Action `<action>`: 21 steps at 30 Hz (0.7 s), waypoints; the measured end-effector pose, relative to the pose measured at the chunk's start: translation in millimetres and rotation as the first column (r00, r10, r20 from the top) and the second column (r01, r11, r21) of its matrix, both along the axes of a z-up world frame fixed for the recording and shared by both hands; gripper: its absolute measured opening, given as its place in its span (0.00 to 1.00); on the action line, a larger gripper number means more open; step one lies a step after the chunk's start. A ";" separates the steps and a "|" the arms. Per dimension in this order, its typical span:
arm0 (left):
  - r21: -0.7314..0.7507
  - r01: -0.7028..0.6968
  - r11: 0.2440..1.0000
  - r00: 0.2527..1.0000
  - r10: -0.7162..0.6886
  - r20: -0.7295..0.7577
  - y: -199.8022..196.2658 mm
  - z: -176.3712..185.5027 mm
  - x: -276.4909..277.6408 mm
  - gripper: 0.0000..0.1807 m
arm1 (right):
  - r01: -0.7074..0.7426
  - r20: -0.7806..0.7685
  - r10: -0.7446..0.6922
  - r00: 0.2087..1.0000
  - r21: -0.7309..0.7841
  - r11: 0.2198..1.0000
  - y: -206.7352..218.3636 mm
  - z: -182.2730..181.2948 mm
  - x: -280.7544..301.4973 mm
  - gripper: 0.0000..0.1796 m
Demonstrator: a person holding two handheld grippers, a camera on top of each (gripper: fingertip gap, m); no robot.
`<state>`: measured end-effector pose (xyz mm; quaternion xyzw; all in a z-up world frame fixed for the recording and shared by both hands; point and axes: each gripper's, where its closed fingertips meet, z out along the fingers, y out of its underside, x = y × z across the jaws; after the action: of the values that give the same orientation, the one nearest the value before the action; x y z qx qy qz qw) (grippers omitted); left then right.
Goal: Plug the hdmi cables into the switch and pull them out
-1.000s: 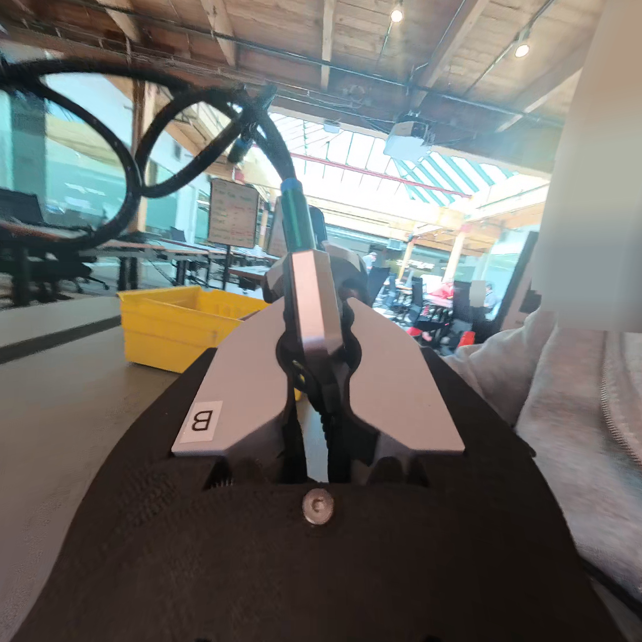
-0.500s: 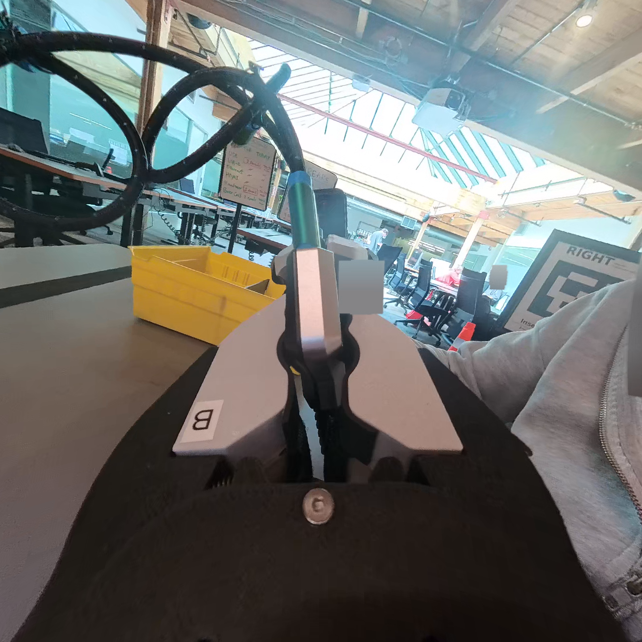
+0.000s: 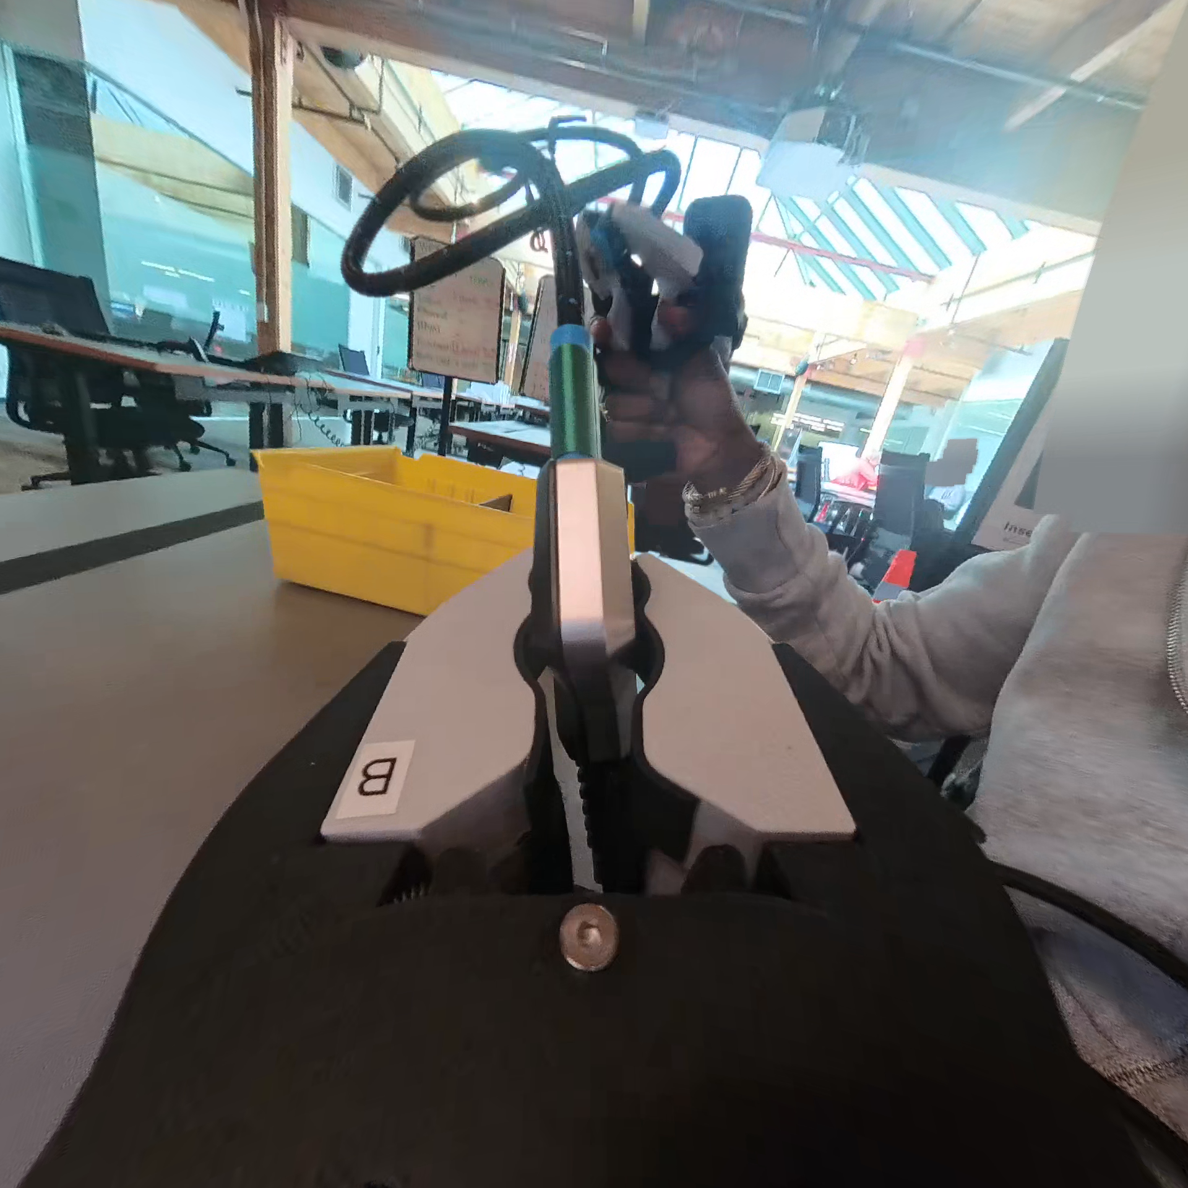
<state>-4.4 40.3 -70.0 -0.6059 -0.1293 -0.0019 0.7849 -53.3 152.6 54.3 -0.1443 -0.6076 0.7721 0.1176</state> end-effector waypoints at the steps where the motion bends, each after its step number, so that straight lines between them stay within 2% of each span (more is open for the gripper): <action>1: 0.005 -0.004 1.000 1.000 0.004 -0.010 -1.6 0.0 1.3 0.12 | 0.033 0.006 -0.033 0.999 0.078 0.996 4.5 -5.9 -2.6 0.07; 3: 0.037 -0.011 0.999 0.999 0.013 -0.048 -4.3 5.0 5.0 0.12 | 0.134 0.002 -0.138 0.990 0.211 0.968 20.9 -17.8 -11.7 0.07; 7: 0.250 0.042 0.967 0.998 -0.031 -0.050 -25.4 34.5 11.0 0.12 | 0.382 -0.030 -0.404 0.914 0.391 0.837 74.4 -38.5 -32.3 0.07; 12: 0.402 -0.097 0.910 0.994 0.108 -0.005 -58.8 49.4 -7.0 0.12 | 0.480 -0.040 -0.575 0.817 0.600 0.640 127.8 -77.4 -10.8 0.07; 14: 0.405 -0.135 0.904 0.990 0.142 0.014 -64.0 48.9 -12.8 0.12 | 0.463 -0.054 -0.599 0.799 0.692 0.554 142.0 -96.2 12.4 0.07; 16: 0.400 -0.143 0.905 0.989 0.146 0.023 -63.6 47.6 -14.5 0.12 | 0.380 -0.021 -0.573 0.819 0.769 0.515 149.1 -114.5 41.8 0.07; 19: 0.367 -0.136 0.920 0.990 0.144 0.006 -57.8 45.1 -12.7 0.12 | 0.130 0.101 -0.380 0.919 0.836 0.534 144.8 -135.6 94.6 0.08; 21: 0.328 -0.120 0.937 0.990 0.139 -0.034 -51.2 43.3 -8.3 0.12 | 0.012 0.141 -0.247 0.959 0.848 0.529 145.8 -135.5 117.9 0.07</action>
<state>-12.6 -10.9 -26.7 -0.4581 -0.1445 0.0458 0.8759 64.6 298.4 -81.3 -0.2088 -0.8998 0.3507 0.1542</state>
